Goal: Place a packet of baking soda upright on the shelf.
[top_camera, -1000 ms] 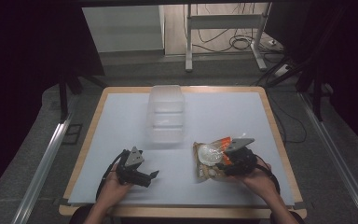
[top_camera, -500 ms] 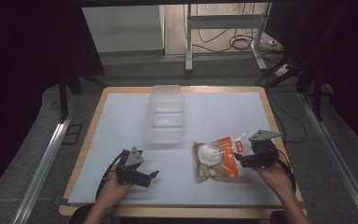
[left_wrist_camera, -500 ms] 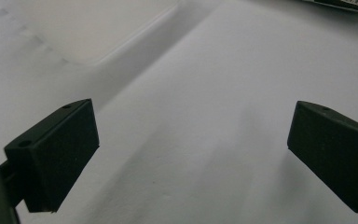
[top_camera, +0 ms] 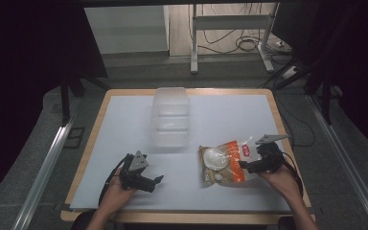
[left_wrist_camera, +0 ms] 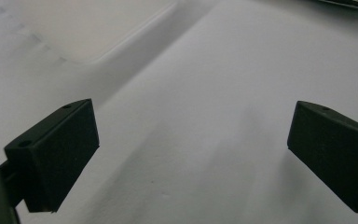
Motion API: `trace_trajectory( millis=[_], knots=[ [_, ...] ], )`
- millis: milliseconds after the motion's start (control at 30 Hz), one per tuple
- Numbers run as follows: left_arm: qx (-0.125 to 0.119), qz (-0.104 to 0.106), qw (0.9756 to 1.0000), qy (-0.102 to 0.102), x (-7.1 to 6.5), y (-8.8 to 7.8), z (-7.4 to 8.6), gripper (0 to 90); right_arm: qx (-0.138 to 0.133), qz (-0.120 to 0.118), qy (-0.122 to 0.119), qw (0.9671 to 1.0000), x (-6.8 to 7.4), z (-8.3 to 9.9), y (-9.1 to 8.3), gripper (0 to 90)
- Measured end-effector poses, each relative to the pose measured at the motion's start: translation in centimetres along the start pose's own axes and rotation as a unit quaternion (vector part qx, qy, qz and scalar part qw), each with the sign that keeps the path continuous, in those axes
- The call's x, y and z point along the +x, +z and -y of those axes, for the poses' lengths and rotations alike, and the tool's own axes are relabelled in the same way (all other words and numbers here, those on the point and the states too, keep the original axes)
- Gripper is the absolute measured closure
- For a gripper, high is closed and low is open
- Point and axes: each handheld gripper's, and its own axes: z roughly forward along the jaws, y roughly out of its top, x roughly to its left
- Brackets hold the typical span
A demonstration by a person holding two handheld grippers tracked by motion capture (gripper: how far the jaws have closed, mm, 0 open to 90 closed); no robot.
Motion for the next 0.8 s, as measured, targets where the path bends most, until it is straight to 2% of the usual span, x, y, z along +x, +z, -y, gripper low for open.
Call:
trace_trajectory(
  millis=[133, 400, 433, 500, 533, 567, 633, 667, 700, 733, 767, 800],
  knots=[
    [0.001, 0.000, 1.0000, 0.001, 0.0, 0.0, 0.0, 2.0, 0.006, -0.014, 0.004, 0.9999, 0.2, -0.1, 0.4, 10.0],
    [0.002, 0.001, 1.0000, 0.002, -0.1, 0.1, 0.0, 2.0, 0.023, -0.034, -0.001, 0.9992, 1.3, -0.3, 1.7, 25.4],
    [0.002, 0.001, 1.0000, 0.002, -0.1, 0.1, 0.0, 2.1, 0.020, -0.041, 0.002, 0.9990, 1.5, -0.4, 1.7, 32.4],
    [0.002, 0.001, 1.0000, 0.002, -0.1, 0.1, 0.0, 2.1, 0.016, -0.045, 0.000, 0.9989, 1.6, -0.6, 1.7, 40.7],
    [0.002, 0.001, 1.0000, 0.002, -0.1, 0.0, 0.0, 2.1, 0.013, -0.052, 0.000, 0.9986, 1.8, -0.7, 1.6, 54.2],
    [0.001, 0.000, 1.0000, 0.002, -0.1, 0.0, 0.0, 2.1, 0.014, -0.055, 0.000, 0.9984, 1.9, -0.7, 1.5, 60.5],
    [0.001, 0.000, 1.0000, 0.002, -0.1, 0.0, 0.0, 2.1, 0.014, -0.055, -0.008, 0.9984, 2.1, -0.7, 1.5, 71.8],
    [0.001, 0.000, 1.0000, 0.002, -0.1, 0.0, 0.0, 2.1, 0.014, -0.055, -0.008, 0.9984, 2.1, -0.7, 1.5, 71.8],
    [0.001, 0.000, 1.0000, 0.002, -0.1, 0.0, 0.0, 2.1, 0.017, -0.048, -0.013, 0.9986, 2.2, -0.8, 1.2, 82.4],
    [0.001, 0.000, 1.0000, 0.002, -0.1, 0.0, 0.0, 2.1, 0.017, -0.048, -0.013, 0.9986, 2.2, -0.8, 1.2, 82.4],
    [0.001, 0.000, 1.0000, 0.001, -0.1, 0.0, 0.0, 2.0, 0.005, -0.046, -0.014, 0.9988, 2.3, -0.9, 0.9, 87.6],
    [0.002, 0.000, 1.0000, 0.002, -0.1, 0.0, 0.0, 2.1, 0.001, -0.046, -0.015, 0.9988, 2.4, -1.0, 0.7, 87.9]
  ],
)
